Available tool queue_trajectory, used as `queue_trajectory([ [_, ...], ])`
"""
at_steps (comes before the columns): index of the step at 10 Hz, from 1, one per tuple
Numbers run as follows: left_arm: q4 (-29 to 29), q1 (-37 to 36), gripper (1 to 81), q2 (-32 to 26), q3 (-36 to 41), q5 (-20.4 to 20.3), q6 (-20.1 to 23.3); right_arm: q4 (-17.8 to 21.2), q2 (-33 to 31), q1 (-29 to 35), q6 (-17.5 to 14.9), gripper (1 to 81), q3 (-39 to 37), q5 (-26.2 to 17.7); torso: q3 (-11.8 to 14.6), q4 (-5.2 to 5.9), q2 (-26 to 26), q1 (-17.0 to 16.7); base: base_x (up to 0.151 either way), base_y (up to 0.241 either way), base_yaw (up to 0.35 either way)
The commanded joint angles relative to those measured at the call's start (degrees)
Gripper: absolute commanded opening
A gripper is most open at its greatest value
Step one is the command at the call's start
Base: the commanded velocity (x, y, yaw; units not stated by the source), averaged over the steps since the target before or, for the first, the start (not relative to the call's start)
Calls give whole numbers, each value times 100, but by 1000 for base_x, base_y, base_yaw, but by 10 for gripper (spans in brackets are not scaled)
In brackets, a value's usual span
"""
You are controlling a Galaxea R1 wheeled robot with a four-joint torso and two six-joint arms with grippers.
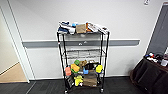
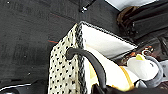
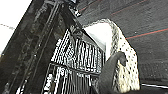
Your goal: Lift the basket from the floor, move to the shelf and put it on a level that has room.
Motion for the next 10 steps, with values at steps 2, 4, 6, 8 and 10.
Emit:
queue_trajectory([
  [2,64,-736,10,-309,449,-60,-9,79,-309,850,-5,10,573,157,0,0,0,-2,113,0,0],
  [4,64,-753,10,-362,554,-60,-9,79,-414,868,-5,10,758,226,0,0,0,-2,113,0,0],
  [6,64,-753,10,-450,678,-148,-9,79,-520,868,4,10,899,280,0,0,0,-2,113,0,0],
  [8,64,-780,10,-608,906,-201,-9,79,-634,894,39,10,1092,359,0,0,0,0,113,0,0],
  [10,64,-806,10,-730,1116,-226,-10,79,-687,930,65,10,1215,368,0,0,0,-2,113,0,0],
])
